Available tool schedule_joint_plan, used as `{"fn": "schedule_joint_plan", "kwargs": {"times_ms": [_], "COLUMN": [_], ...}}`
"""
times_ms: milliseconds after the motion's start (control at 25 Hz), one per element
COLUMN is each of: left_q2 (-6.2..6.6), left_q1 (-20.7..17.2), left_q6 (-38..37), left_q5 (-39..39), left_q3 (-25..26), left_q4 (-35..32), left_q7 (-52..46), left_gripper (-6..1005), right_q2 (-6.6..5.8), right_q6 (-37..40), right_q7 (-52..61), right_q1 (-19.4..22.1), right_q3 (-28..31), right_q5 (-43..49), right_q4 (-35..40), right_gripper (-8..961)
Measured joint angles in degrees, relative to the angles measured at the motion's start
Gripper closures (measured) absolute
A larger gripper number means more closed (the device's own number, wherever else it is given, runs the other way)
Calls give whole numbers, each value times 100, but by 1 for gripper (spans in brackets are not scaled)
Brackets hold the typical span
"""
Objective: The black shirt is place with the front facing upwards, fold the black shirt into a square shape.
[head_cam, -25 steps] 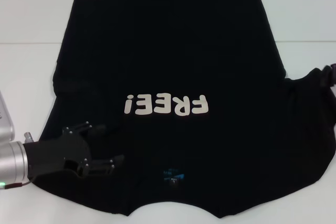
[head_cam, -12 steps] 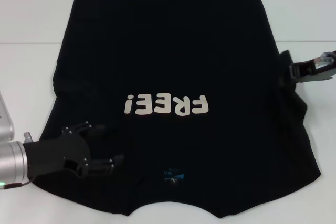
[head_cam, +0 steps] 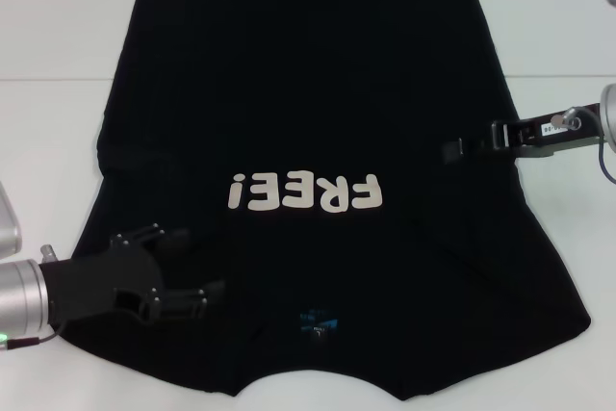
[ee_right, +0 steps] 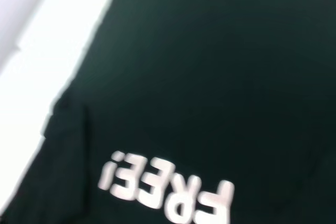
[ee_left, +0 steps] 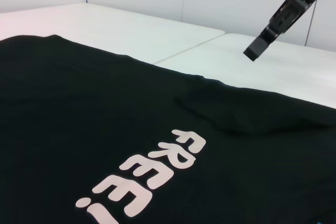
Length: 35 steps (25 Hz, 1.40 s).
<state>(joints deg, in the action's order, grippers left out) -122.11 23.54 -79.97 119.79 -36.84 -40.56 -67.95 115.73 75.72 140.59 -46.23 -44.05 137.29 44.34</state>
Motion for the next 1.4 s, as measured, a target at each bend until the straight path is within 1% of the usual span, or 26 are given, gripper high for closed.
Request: {"fn": "schedule_joint_plan", "kwargs": {"times_ms": [80,160,240,280,360,440,480,520,560,600,640,720,760,880,920,960,1040,1200,1320,1400], "left_q2": [5,24,76,132,299,526,605,731,829,897,961,1105,1187,1361,1408,1437,1475,1494,1510,1492], "left_q1": [12,33,60,80,121,166,178,191,190,187,170,132,124,147,162,169,169,159,205,258], "left_q6": [-1,-30,-89,-140,-345,-639,-758,-902,-1019,-1085,-1126,-1224,-1261,-1300,-1310,-1332,-1364,-1333,-1308,-1270], "left_q5": [-3,-11,-20,-25,-28,-29,-28,-28,-26,-23,-10,44,175,689,863,959,1182,1645,1884,2052], "left_q3": [45,140,263,348,461,546,578,636,706,754,790,807,784,791,806,811,813,816,812,801], "left_q4": [17,20,16,12,71,229,289,372,420,442,447,440,428,402,397,372,232,-82,-203,-248], "left_q7": [-86,-410,-933,-1338,-2078,-2816,-3078,-3507,-3954,-4242,-4664,-5310,-5651,-6433,-6678,-6829,-7183,-7691,-7835,-7854], "left_gripper": [66,67,67,67,67,67,67,67,67,67,67,67,67,67,67,67,67,68,68,68], "right_q2": [-59,-85,-88,-80,-11,127,211,306,351,404,428,436,436,439,440,445,447,451,451,451], "right_q6": [-22,-15,32,63,141,228,242,252,234,220,186,164,162,145,142,142,142,172,174,176], "right_q7": [-400,-867,-1435,-1888,-2732,-3616,-4053,-4489,-4719,-5031,-5337,-5844,-6065,-6818,-6992,-7282,-7411,-7664,-7672,-7676], "right_q1": [134,303,484,595,776,938,1018,1092,1130,1171,1191,1186,1175,1148,1145,1141,1139,1186,1192,1197], "right_q3": [121,251,307,314,299,311,324,328,327,315,298,279,271,262,257,242,236,230,230,230], "right_q5": [-489,-898,-1229,-1419,-1597,-1650,-1658,-1660,-1665,-1668,-1669,-1671,-1672,-1675,-1676,-1680,-1685,-1731,-1733,-1733], "right_q4": [-224,-365,-465,-518,-599,-627,-619,-608,-609,-636,-713,-928,-1032,-1351,-1425,-1547,-1601,-1697,-1702,-1718], "right_gripper": [703,659,616,594,550,506,458,410,361,313,265,198,165,65,68,71,70,69,70,70]}}
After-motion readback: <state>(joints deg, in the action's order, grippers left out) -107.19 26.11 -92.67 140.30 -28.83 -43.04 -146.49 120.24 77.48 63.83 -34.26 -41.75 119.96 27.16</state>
